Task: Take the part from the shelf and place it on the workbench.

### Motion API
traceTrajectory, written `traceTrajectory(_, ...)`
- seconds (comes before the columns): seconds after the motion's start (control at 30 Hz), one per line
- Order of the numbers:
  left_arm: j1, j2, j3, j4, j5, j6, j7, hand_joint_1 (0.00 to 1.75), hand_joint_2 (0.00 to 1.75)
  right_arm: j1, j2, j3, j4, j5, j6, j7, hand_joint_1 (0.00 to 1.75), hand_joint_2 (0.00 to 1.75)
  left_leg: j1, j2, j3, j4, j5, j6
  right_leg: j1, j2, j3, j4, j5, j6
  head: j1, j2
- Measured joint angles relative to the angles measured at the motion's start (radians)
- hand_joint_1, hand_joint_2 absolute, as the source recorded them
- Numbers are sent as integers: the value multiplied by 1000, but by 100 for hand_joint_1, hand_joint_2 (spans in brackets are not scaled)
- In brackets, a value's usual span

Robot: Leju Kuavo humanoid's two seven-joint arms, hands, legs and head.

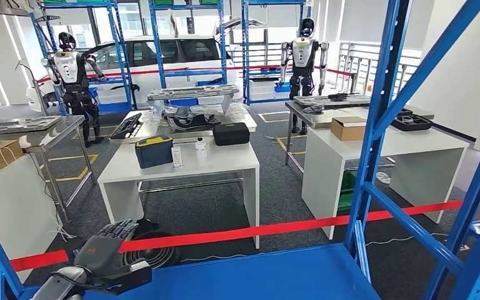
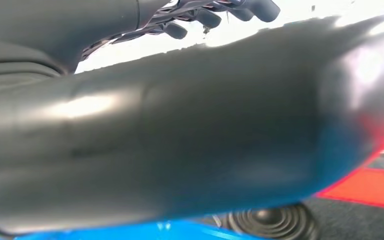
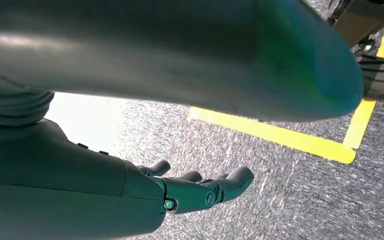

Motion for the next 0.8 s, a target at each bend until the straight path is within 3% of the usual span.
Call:
traceTrajectory(0.03, 0, -1, 0, -2, 0, 2, -1, 0, 0, 0, 0, -1, 0, 0, 0, 0, 0, 0, -3, 0, 13, -29, 5, 6, 0, 0, -3, 0, 1, 7, 0, 0)
traceTrajectory(0.17, 3, -7, 0, -6, 1, 1, -5, 0, 0, 4, 1, -8, 0, 1, 0, -1, 0, 0, -5, 1, 17, -48, 22, 38, -1, 2, -13, 10, -10, 35, 0, 0)
traceTrajectory(0.23, 1, -10, 0, -8, 3, -8, -9, 0, 0, 4, 1, -10, 0, 5, 1, -3, 0, 0, -4, 3, 13, -56, 32, 52, -1, 2, -45, 89, -69, 40, 1, 0)
traceTrajectory(0.3, 1, -12, -1, -9, 5, -15, -13, 0, 0, 4, 1, -13, 0, 9, 1, -3, 0, 0, -8, 3, 3, -55, 37, 60, 0, 2, -97, 216, -137, 43, 1, 0)
traceTrajectory(0.33, 2, -13, -1, -9, 6, -17, -14, 0, 0, 4, 1, -14, 0, 10, 1, -3, 0, 0, -10, 3, -4, -52, 40, 62, 0, 2, -114, 261, -152, 44, 1, 0)
traceTrajectory(0.37, 3, -14, -1, -9, 6, -18, -16, 0, 0, 4, 1, -15, 0, 11, 1, -3, 0, 0, -11, 2, -11, -49, 42, 63, 0, 2, -114, 269, -147, 44, 1, 0)
traceTrajectory(0.4, 3, -15, -1, -9, 6, -20, -17, 0, 0, 4, 1, -15, 0, 12, 1, -3, 0, 0, -11, 2, -19, -45, 45, 62, 0, 2, -94, 240, -126, 43, 1, 0)
traceTrajectory(0.47, 3, -15, -1, -11, 6, -24, -18, 0, 0, 2, 1, -15, 0, 12, 1, -2, 0, 0, -12, 1, -34, -34, 51, 57, 0, 2, -18, 113, -78, 41, 1, 0)
traceTrajectory(0.53, 2, -14, -1, -14, 6, -29, -20, 0, 0, 0, 1, -16, 0, 13, 1, -1, 0, 0, -14, -1, -43, -25, 57, 47, 3, 3, 25, 31, -51, 35, 1, 0)
traceTrajectory(0.63, 0, -13, -3, -17, 9, -38, -22, 0, 0, -1, 1, -16, 0, 17, 1, -1, 0, 0, -15, -3, -48, -26, 70, 29, 4, 2, 19, 17, -39, 20, 1, 0)
traceTrajectory(0.67, 0, -12, -3, -18, 11, -40, -22, 0, 0, -2, 1, -16, 0, 19, 1, -1, 0, 0, -14, -3, -54, -20, 62, 23, 2, 1, 15, 15, -31, 13, 0, 0)
traceTrajectory(0.73, 0, -9, -4, -18, 13, -42, -21, 0, 0, -2, 2, -17, 0, 20, 1, -1, 0, 0, -10, -1, -76, 40, -1, 11, -1, -2, 1, 10, -12, 1, 0, 0)
traceTrajectory(0.8, 2, -8, -4, -18, 14, -43, -21, 0, 0, -1, 2, -17, 0, 21, 1, -1, 0, 0, -6, -1, -109, 164, -92, 2, -1, -3, -18, 10, 4, -2, 0, 0)
